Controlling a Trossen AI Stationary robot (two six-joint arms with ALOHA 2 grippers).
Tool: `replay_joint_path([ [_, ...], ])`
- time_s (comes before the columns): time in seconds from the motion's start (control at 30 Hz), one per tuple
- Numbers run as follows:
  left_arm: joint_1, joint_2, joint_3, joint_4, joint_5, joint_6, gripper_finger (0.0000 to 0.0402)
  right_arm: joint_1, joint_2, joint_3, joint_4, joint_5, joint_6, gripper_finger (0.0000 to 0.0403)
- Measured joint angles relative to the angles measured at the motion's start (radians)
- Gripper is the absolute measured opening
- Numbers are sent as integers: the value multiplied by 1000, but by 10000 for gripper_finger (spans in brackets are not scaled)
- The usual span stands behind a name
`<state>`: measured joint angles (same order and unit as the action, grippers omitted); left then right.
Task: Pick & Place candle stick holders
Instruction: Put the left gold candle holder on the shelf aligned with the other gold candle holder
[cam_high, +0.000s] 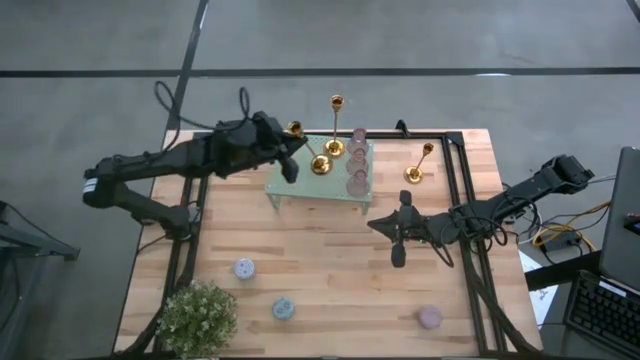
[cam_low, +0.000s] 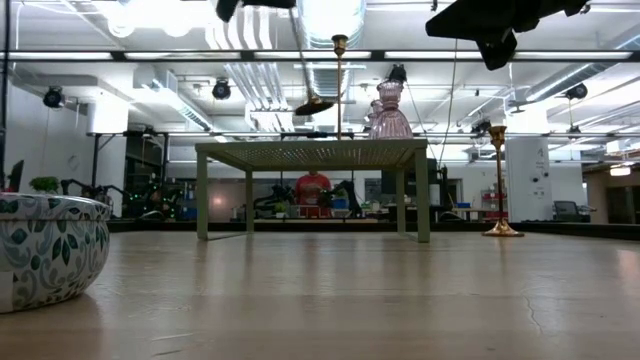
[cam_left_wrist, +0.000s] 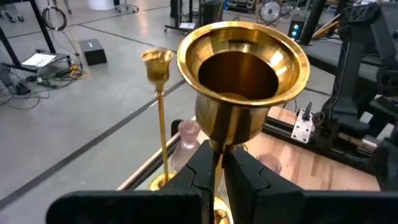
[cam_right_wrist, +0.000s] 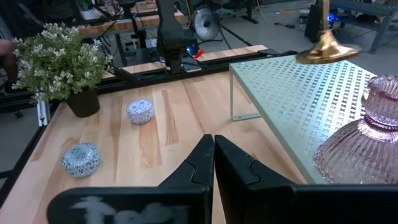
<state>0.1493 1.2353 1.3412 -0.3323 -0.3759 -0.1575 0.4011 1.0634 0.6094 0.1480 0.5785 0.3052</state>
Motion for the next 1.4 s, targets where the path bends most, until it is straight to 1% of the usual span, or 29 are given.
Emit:
replay_joint_path([
  [0.23, 4, 186, 206, -108, 12, 12, 21, 0, 0, 0, -3, 0, -3, 8],
  [0.37, 7, 263, 274, -141, 29, 11, 24, 0, 0, 0, -3, 0, -3, 8],
  [0.5, 16, 305, 293, -142, 27, 29, 25, 0, 0, 0, -3, -1, -11, 8],
  [0.63, 38, 322, 293, -141, 26, 27, 24, 0, 0, 0, -3, -1, -11, 8],
  [0.93, 87, 343, 293, -148, 48, -38, 25, 0, 0, 0, -2, -1, -17, 8],
  [1.03, 93, 353, 291, -150, 79, -54, 25, 0, 0, 0, -2, -2, -17, 8],
  [1.13, 91, 358, 291, -149, 88, -54, 25, 0, 0, 0, -2, -2, -17, 8],
  [1.4, 96, 367, 291, -143, 81, -55, 25, 0, 0, 0, -1, -2, -17, 8],
])
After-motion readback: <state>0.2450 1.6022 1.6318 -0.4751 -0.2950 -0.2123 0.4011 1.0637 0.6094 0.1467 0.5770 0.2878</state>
